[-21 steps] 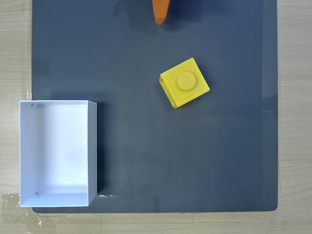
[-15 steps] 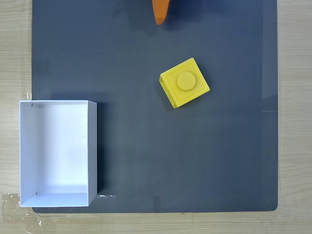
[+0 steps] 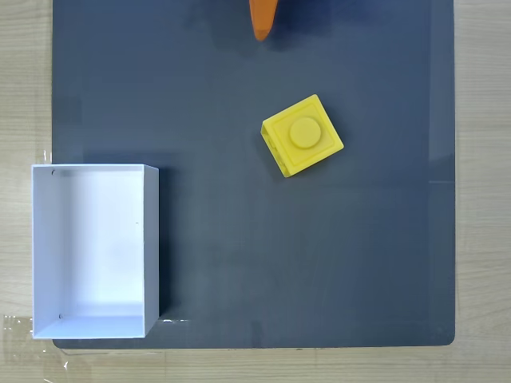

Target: Grasp a yellow block and put it in the box

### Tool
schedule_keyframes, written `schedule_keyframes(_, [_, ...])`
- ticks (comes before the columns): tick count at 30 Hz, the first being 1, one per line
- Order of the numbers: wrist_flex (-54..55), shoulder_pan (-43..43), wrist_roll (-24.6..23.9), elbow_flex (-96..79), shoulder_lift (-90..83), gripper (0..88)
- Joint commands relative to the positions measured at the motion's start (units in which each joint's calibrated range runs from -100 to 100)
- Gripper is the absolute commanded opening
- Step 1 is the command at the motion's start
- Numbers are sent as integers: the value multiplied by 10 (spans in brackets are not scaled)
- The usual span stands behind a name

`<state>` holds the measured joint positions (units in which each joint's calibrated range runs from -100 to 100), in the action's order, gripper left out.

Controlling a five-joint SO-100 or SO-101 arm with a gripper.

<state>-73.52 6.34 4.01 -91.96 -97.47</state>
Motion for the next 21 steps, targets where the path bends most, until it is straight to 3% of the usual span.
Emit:
schedule_keyframes(1, [25, 6, 3, 34, 47, 14])
schedule_keyframes(7, [89, 5, 3, 190, 220, 15])
schedule_keyframes(14, [64, -2, 3, 429, 454, 24])
schedule_keyframes(17, [38, -3, 5, 534, 547, 113])
schedule_keyframes(21, [-18, -4, 46, 647, 663, 313])
